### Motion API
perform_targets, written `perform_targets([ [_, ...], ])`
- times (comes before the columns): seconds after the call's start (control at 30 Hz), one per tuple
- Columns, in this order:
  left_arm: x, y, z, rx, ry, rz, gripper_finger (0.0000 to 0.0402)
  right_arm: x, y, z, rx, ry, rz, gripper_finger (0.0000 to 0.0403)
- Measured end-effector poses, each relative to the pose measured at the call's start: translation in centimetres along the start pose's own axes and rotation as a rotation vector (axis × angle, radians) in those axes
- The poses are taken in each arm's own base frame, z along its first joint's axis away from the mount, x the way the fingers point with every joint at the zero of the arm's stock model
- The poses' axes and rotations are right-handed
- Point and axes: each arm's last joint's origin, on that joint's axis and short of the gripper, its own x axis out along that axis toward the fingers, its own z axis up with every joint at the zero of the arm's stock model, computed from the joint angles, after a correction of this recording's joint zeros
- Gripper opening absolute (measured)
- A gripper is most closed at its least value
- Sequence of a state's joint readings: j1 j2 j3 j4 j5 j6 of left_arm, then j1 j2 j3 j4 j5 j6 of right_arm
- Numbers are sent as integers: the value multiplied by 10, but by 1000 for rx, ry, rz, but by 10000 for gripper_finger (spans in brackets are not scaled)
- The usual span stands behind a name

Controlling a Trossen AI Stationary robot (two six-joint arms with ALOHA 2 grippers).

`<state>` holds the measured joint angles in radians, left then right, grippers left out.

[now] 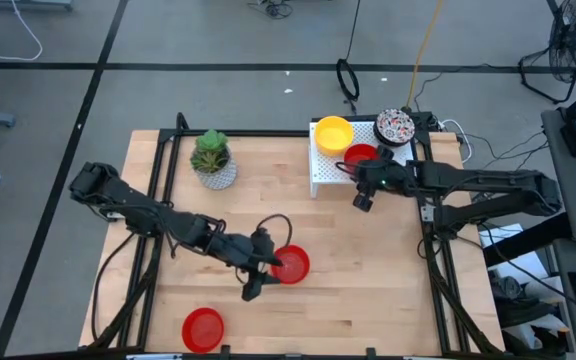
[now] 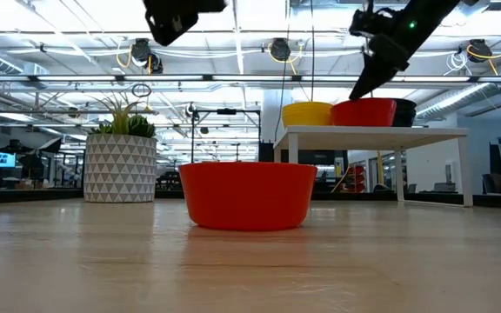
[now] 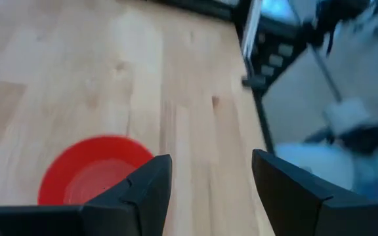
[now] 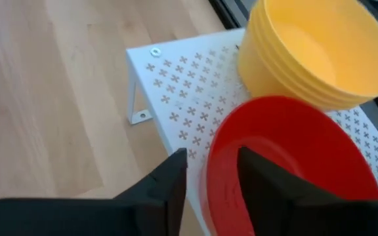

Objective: Pick & Place Mini bowls
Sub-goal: Stack the red bowl on top of the red bowl on the shelf

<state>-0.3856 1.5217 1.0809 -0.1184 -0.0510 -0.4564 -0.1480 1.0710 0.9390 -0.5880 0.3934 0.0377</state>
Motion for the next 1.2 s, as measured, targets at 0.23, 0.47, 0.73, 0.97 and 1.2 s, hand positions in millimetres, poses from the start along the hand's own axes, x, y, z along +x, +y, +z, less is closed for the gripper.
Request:
perform_targets([
  [0.23,21,-13,-26,220,113,-10,214,-23,10,0,-30,-87,73,140],
  [0.47,47,-16,-52,358,194,36,214,-42,28,4,-62,-205,234,131],
  [0.73,65,-3,-67,466,247,163,214,-50,44,10,-81,-291,364,130],
  [0.97,80,13,-79,466,326,213,214,-52,47,10,-92,-295,373,130],
  [1.2,86,22,-86,469,384,247,197,-52,47,10,-92,-295,372,130],
])
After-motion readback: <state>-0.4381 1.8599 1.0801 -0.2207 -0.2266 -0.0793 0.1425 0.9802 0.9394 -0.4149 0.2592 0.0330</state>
